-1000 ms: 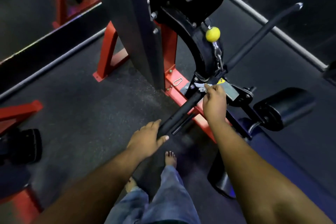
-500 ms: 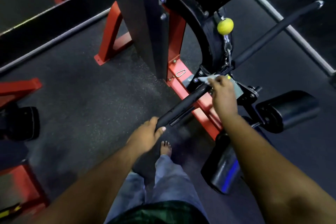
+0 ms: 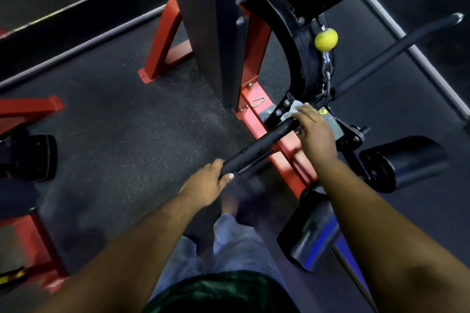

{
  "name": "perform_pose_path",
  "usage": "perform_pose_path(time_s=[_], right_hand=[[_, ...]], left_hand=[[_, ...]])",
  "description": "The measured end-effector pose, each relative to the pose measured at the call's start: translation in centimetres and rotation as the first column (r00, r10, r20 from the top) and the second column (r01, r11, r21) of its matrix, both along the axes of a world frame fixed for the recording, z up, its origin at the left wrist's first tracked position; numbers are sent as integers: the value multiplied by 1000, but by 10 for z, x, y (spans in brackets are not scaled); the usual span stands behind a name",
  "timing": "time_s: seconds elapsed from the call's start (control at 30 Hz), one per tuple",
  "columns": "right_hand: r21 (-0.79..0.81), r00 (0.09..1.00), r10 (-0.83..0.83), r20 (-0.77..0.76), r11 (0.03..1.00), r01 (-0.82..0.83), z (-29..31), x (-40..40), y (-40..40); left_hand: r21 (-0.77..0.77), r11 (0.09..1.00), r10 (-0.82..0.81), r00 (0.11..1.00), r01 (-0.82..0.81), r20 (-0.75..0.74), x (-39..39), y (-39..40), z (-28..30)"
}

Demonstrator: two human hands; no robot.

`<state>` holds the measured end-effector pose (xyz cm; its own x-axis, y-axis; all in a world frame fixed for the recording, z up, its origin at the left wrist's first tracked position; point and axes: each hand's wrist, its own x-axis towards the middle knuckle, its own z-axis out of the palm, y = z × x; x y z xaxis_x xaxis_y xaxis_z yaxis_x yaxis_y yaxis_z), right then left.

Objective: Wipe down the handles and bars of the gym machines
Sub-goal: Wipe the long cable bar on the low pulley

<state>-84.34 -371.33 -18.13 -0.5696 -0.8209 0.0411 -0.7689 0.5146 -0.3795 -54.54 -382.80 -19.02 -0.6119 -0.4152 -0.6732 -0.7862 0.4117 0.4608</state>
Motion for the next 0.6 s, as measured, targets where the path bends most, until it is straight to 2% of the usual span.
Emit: perform_pose_path(time_s=[0.07,0.13,0.2,0.23,0.3,0.4,0.5,0.53,0.6], right_hand=[[16,998,56,29,998,-56,-7,18,-1],[43,968,235,86,970,-240,-12,47,-1],[72,895,443,58,892,-446,-18,63,6],[90,867,498,31,862,-498,-18,60,7],[94,884,466,-49,883,-460,-14,36,8],[107,969,202,-141,976,-188,-9,-8,9],[67,999,-33,-26,997,35,-13,7,3],[47,998,-41,38,998,40,-15,27,2],[14,986,95,141,995,-98,-20,71,5]], left_hand=[[4,1000,4,1000,-4,-3,0,-1,-1],[7,1000,6,1000,-6,-7,0,-2,-2],[8,1000,-1,1000,1,-8,-1,-3,-4],[7,1000,-3,1000,3,-9,-1,-3,-4],[-2,1000,-8,1000,7,-14,-1,-2,-4],[-8,1000,-2,1000,1,-14,0,-1,-2],[-10,1000,-2,1000,2,-4,1,0,-1],[-8,1000,-3,1000,3,-6,2,0,-2],[-5,1000,-8,1000,8,-13,3,-2,-2]])
